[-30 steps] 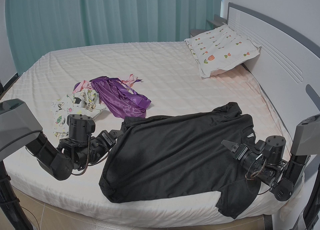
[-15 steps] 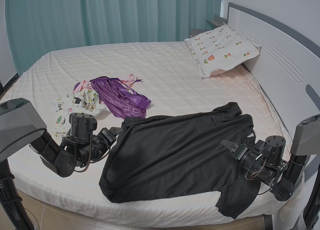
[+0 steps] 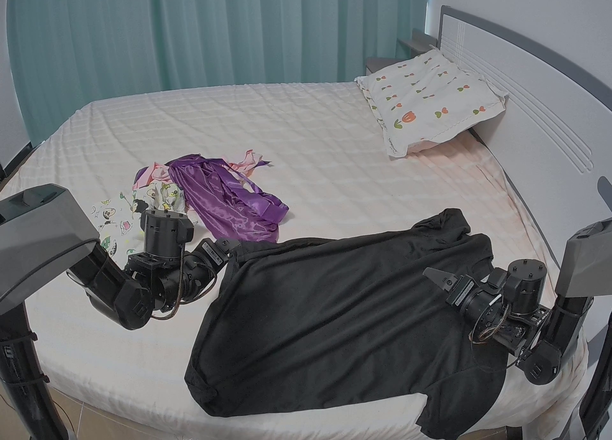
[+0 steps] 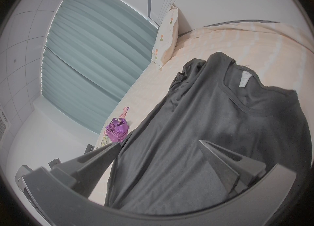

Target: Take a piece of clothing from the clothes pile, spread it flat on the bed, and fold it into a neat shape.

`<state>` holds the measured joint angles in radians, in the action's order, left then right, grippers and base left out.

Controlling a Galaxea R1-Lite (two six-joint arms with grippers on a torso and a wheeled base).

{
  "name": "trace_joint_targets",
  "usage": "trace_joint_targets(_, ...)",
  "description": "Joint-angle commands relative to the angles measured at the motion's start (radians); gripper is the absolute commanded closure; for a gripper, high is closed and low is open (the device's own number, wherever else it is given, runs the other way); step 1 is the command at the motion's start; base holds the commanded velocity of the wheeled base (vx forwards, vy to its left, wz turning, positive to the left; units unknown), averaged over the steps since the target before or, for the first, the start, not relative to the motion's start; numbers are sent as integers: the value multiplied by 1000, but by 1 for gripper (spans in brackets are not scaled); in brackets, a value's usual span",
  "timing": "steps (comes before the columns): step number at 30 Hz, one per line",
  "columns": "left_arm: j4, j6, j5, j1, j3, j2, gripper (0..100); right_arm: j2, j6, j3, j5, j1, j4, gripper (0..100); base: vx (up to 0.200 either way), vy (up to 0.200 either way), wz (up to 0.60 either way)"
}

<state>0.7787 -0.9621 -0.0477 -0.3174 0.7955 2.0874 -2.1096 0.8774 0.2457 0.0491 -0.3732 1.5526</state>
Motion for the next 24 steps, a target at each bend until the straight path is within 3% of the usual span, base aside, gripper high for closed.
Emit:
trace_joint_targets(1, -41, 3, -1, -6, 77, 54, 0, -3, 0, 1, 0, -1, 12, 0, 0, 0, 0)
trace_joint_targets(16, -127, 6, -14, -49, 315, 220, 0, -7, 0, 4, 0, -1, 12, 0, 0, 0, 0)
trace_joint_targets(24, -139, 8, -40, -52, 326, 223, 0, -7, 0, 6, 0, -1, 12, 0, 0, 0, 0)
